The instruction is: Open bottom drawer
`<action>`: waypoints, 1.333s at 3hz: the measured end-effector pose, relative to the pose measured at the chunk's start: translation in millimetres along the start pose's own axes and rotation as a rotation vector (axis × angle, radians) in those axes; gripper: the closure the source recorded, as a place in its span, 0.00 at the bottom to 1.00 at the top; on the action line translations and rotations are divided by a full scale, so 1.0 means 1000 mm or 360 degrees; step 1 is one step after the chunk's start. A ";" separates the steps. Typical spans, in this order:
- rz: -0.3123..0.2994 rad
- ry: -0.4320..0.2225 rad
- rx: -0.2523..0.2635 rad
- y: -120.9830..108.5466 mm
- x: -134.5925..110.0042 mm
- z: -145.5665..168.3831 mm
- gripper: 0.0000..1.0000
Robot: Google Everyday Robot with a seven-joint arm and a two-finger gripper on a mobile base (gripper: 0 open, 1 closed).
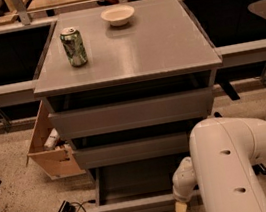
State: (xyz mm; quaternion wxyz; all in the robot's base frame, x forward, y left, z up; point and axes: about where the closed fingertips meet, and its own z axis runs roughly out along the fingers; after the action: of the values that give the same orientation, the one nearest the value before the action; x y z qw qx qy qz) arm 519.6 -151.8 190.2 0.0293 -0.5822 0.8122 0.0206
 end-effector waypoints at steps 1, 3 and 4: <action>0.0096 0.0017 -0.0155 0.037 0.016 0.018 0.27; 0.0153 0.0057 -0.0290 0.075 0.012 0.004 0.81; 0.0154 0.0057 -0.0290 0.074 0.012 0.002 1.00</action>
Offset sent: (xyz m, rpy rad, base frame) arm -0.2085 0.0397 0.0019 0.0098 0.4523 -0.1506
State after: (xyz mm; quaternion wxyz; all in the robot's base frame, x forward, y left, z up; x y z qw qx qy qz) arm 446.0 -139.1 187.4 -0.0393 -0.5428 0.8346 0.0854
